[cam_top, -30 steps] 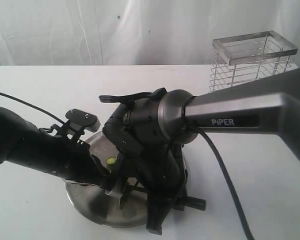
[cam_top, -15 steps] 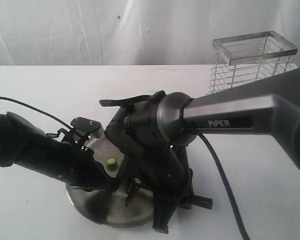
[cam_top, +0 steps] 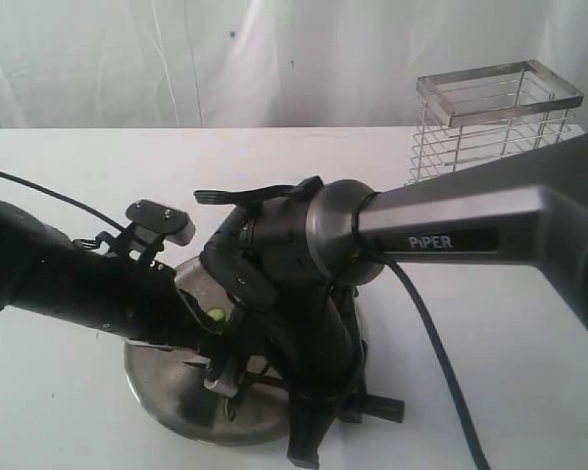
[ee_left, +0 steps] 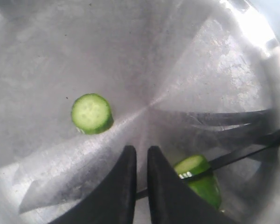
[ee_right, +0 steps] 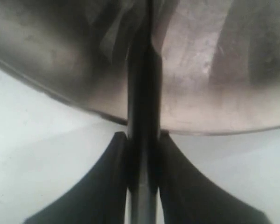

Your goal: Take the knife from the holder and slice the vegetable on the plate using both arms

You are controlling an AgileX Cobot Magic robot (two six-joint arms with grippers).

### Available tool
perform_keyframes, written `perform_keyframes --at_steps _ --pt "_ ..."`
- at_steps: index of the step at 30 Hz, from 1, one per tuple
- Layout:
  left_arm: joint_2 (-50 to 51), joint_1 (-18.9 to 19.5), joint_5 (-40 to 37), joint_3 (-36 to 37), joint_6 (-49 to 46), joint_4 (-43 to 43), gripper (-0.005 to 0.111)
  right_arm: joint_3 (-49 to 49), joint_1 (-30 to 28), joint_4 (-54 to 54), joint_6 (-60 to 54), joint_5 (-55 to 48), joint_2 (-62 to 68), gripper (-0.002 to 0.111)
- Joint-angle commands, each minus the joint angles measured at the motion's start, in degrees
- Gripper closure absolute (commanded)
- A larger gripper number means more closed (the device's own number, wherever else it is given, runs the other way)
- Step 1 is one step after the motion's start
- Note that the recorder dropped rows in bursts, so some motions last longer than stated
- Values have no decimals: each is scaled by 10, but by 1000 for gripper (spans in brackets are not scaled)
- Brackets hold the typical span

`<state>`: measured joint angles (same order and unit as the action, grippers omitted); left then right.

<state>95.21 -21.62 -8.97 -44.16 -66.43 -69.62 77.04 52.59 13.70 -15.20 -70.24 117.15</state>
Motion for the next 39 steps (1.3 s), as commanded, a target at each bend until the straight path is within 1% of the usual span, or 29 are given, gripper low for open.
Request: perform_keyframes --at_steps 1,8,13,23,39 --pt "-5 -2 -9 2 1 -6 91 2 0 -13 -13 3 -4 108" --pt "-5 -2 -26 4 1 -6 91 2 0 -13 -17 3 12 108" --pt "-4 -2 -8 23 3 -6 91 2 0 -13 -17 3 17 108" --pt "-4 -2 -11 25 3 -7 91 4 0 -12 -16 3 17 108" --pt "-4 -2 -11 25 7 -8 91 50 0 13 3 3 16 108"
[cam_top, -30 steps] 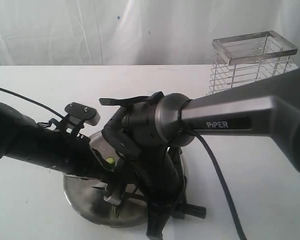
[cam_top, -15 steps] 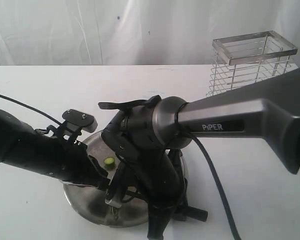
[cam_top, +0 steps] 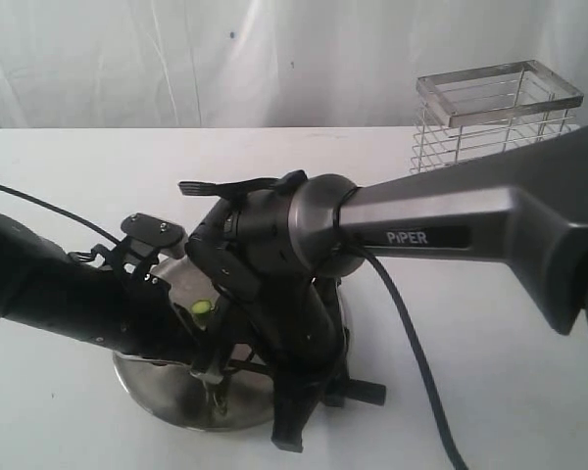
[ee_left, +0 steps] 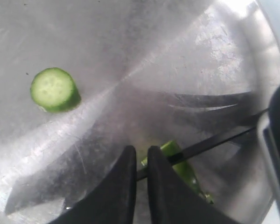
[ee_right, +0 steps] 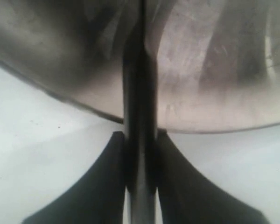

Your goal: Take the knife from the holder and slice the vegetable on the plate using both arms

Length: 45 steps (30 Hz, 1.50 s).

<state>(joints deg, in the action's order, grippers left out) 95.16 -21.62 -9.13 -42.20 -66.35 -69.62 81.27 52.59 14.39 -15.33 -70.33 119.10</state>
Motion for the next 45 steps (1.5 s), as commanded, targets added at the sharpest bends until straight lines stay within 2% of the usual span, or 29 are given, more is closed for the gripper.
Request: perform_keyframes --at_steps 1,12,20,24,42,45 --pt "-4 -2 -9 5 6 -8 91 8 0 6 5 4 -4 108" --pt "-1 -2 -9 5 6 -8 91 7 0 7 -1 4 -4 108" --pt "91 -2 -13 5 6 -8 91 7 0 7 1 4 -4 108" --pt "101 -2 -15 4 6 -10 91 7 0 7 1 4 -4 108" --pt "-15 -2 -14 5 10 9 91 5 0 -4 15 4 -14 108" --pt "-16 -2 -36 5 19 9 91 5 0 -4 15 4 -14 108"
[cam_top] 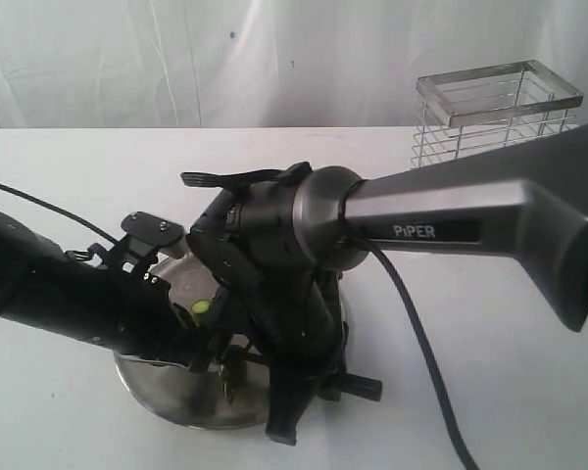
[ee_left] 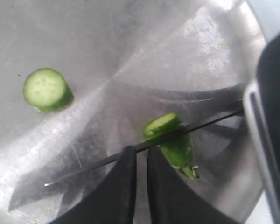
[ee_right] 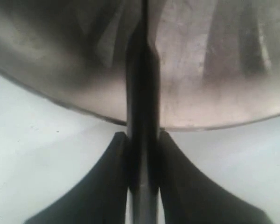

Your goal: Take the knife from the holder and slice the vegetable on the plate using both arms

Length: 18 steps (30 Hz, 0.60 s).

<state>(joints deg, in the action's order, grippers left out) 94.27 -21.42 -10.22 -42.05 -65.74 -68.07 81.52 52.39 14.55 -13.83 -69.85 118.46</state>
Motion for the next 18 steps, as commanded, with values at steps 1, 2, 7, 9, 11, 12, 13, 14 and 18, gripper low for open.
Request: perform_keyframes --at_steps 1,2,7,9,11,12,13,14,18 --pt "-7 -4 -36 3 15 -6 91 2 2 -6 0 -1 -7 108" --pt "-7 -4 -40 3 15 -6 90 2 2 -6 0 -1 -7 108" --pt "-7 -4 -59 3 15 -7 75 2 2 12 0 -1 -7 108" --pt "-7 -4 -48 3 15 -7 73 2 2 12 0 -1 -7 108" --pt "-7 -4 -44 3 17 -7 73 2 2 12 0 -1 -7 108" --pt "-7 -4 -41 3 17 -7 73 2 1 12 0 -1 -7 108" --pt "-7 -4 -41 3 17 -7 73 2 1 16 0 -1 -6 108" --pt "-7 -4 -38 3 17 -7 73 2 1 20 0 -1 -1 108" --pt "-7 -4 -30 3 17 -7 73 2 1 21 0 -1 10 108"
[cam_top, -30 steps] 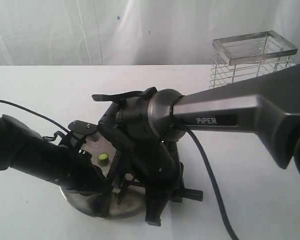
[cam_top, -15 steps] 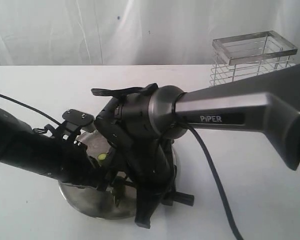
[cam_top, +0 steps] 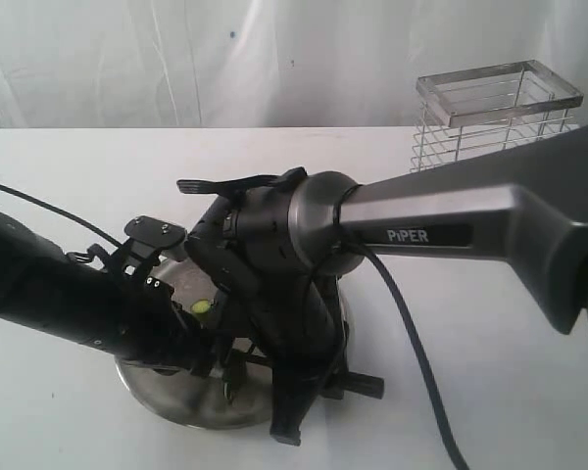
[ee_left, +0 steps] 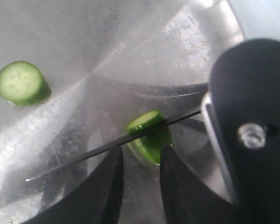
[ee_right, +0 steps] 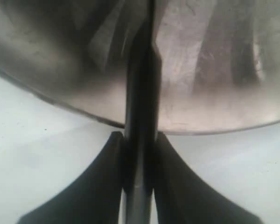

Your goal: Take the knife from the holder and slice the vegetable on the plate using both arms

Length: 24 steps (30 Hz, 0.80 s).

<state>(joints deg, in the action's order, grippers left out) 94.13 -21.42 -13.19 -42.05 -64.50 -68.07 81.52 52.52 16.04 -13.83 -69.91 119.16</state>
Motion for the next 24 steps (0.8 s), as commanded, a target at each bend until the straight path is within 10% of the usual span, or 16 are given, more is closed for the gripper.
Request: perform_keyframes --at_steps 1,24 --pt "-6 -4 1 3 5 -7 73 2 0 7 0 -1 3 108" --pt "0 -4 48 3 5 -9 73 2 0 4 -7 -1 4 108"
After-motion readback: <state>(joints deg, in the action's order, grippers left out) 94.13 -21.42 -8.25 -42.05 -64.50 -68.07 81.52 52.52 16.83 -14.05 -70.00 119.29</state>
